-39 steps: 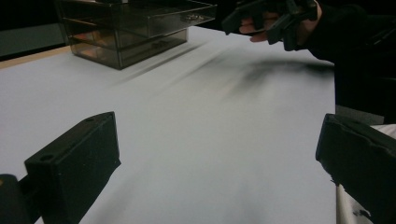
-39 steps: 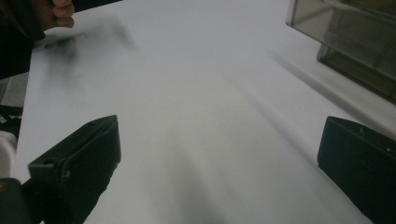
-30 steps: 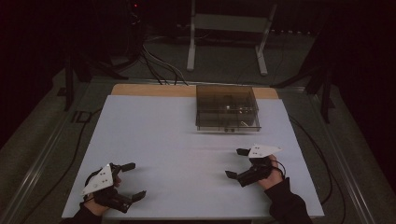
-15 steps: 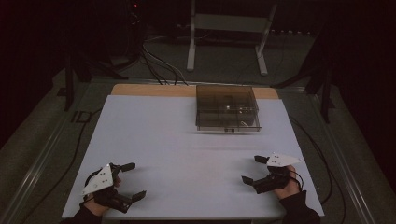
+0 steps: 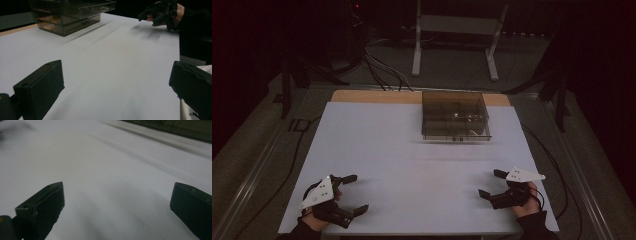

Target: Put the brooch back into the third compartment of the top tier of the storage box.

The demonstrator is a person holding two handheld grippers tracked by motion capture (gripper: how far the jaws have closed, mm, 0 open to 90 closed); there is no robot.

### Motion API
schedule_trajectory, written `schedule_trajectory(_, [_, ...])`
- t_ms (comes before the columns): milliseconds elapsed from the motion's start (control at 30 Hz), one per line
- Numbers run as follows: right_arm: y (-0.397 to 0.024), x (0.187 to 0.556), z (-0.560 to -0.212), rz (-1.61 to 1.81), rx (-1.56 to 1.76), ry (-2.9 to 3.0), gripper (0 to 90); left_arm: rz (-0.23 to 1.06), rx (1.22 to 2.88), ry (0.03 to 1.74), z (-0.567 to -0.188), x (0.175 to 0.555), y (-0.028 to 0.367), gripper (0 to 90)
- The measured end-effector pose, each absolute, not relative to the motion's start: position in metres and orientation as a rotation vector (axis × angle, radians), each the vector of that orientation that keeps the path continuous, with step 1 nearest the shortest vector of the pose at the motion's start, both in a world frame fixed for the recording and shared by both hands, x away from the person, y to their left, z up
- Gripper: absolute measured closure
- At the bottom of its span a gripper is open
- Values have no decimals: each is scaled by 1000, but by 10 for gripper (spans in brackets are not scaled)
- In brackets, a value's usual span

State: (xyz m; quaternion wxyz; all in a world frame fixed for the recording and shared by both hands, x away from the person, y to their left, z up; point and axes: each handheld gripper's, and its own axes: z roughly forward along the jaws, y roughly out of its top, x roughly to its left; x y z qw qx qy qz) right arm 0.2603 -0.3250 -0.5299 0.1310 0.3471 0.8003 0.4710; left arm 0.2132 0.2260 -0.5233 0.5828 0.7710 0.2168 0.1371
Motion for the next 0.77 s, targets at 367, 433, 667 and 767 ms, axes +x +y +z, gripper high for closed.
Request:
schedule_trajectory(367, [-322,262,-529,1373,1017,2316,0,321,1801,510,-524,213,226,6])
schedule_trajectory(433, [-321,263,-529,1371,1013,2317,0,319,1804,511,-524,213,226,6])
schedule_trajectory(667, [-320,263,-530,1357,1011,2332,0,321,1802,509,-524,213,226,6])
schedule_trajectory(767, [-322,263,-530,1360,1013,2325,0,319,1803,509,-524,213,226,6])
